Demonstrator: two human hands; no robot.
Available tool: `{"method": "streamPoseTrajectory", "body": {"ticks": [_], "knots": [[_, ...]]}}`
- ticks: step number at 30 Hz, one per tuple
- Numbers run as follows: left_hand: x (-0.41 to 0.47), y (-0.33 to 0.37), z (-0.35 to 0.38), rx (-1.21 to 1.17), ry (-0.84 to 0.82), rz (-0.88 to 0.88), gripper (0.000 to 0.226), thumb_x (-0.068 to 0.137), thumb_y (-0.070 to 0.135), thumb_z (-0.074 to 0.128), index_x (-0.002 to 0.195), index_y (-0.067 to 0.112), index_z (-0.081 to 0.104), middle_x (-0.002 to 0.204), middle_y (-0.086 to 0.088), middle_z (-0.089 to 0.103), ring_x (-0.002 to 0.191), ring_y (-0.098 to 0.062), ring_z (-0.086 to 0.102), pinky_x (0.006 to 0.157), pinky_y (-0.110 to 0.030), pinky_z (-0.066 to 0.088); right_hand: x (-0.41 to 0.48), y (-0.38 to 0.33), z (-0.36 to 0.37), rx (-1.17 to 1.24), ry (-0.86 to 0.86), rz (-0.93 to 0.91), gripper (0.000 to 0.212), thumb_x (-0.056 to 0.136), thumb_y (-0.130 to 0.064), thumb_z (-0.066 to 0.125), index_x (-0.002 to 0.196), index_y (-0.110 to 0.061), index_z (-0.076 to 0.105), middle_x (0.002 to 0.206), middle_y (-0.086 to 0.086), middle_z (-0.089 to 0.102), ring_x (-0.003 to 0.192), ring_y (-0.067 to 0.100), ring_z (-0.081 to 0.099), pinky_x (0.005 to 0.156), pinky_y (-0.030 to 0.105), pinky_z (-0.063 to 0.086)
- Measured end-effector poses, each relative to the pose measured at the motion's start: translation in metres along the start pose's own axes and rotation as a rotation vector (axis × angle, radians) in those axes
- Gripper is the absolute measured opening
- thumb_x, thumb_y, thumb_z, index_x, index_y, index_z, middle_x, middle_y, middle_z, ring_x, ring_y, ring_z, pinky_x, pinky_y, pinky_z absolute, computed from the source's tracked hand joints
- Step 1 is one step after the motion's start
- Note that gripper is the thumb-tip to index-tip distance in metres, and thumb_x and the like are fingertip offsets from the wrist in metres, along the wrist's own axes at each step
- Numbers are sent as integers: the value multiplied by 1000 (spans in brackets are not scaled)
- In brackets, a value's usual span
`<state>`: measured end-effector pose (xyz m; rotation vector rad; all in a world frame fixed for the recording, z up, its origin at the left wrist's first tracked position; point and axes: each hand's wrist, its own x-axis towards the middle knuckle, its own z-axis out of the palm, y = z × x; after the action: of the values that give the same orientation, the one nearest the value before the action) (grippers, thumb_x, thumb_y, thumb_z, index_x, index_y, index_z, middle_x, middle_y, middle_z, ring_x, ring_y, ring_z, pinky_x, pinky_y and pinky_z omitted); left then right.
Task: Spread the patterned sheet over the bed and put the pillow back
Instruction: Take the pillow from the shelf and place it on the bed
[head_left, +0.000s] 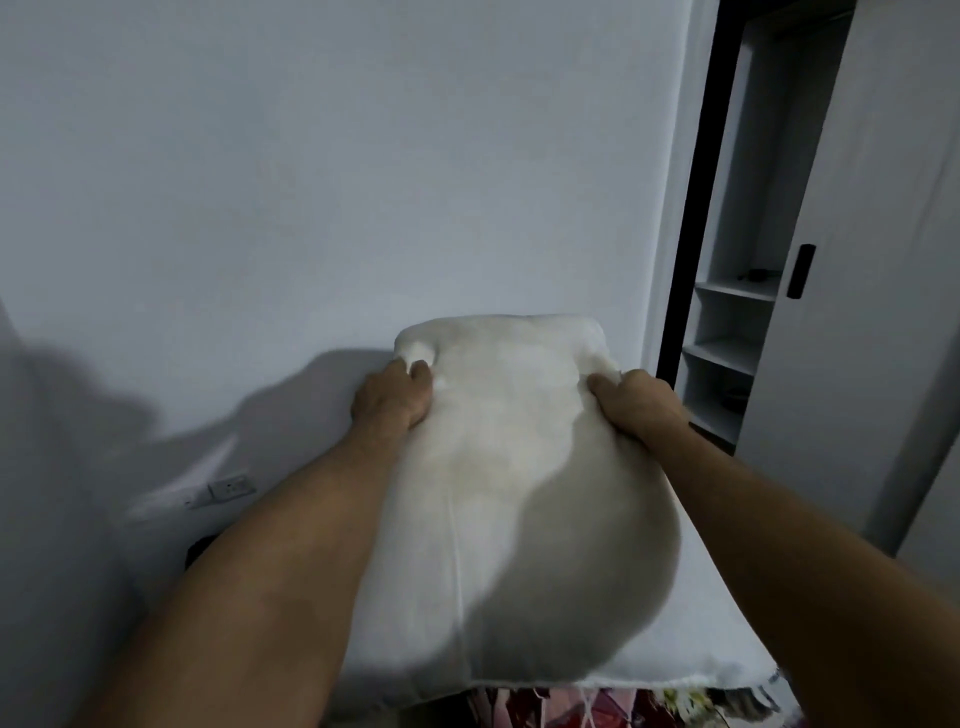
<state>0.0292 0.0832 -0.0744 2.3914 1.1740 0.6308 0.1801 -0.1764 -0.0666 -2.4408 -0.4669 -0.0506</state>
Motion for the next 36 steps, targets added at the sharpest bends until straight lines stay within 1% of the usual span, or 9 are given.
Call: {"method": "streamPoseTrajectory", "body": {"ticks": [3,6,11,13,16,20,25,30,36], "knots": [[60,-15,4,-15,-10,25,64,99,55,26,148,18,45,145,-20,50,130,-38,50,109,-41,39,41,-30,31,14,16,20,65,95,-62,43,130,-9,59,123,16,64,111,36,60,84,39,46],[112,-26,12,-19,-22,54,65,98,55,26,148,19,44,145,-20,50,130,-38,50,109,-41,40,70,-51,60,18,26,40,64,96,-61,42,130,-9,59,121,15,64,109,35,60,81,38,44],[185,-22,31,33,-35,154,64,98,54,26,144,16,48,140,-22,53,125,-40,52,104,-43,42,110,-63,103,37,55,106,64,97,-62,41,129,-9,58,122,14,64,109,34,61,80,37,44],[213,-15,41,33,-36,192,63,98,54,26,143,17,48,139,-21,54,125,-40,53,102,-43,43,129,-63,116,56,63,138,64,96,-62,40,129,-10,58,122,14,64,110,34,60,83,39,47],[251,-2,60,44,-46,241,63,99,55,26,146,17,46,144,-20,51,130,-38,49,105,-42,40,160,-62,130,67,88,175,67,96,-63,40,131,-9,57,126,16,63,113,36,59,90,42,49],[304,14,91,44,-53,286,66,98,57,24,147,18,45,143,-20,51,129,-40,50,105,-44,40,210,-61,148,68,137,191,65,97,-62,41,131,-9,56,125,16,63,113,37,60,84,40,46],[362,39,127,50,-77,311,66,97,58,24,144,18,46,138,-22,53,123,-41,53,101,-45,44,272,-57,163,99,135,238,66,96,-63,41,132,-9,56,126,16,63,113,37,60,93,44,50],[413,71,149,98,-55,353,63,101,56,26,149,19,40,140,-23,48,126,-43,50,102,-45,42,329,-50,190,181,119,288,70,97,-63,40,131,-5,56,128,19,62,117,38,58,91,41,46],[460,101,169,181,-20,492,62,102,55,29,152,19,35,140,-25,45,122,-45,51,98,-46,44,372,-44,238,283,71,366,69,100,-60,38,133,-1,54,130,22,60,119,39,57,93,41,44]]}}
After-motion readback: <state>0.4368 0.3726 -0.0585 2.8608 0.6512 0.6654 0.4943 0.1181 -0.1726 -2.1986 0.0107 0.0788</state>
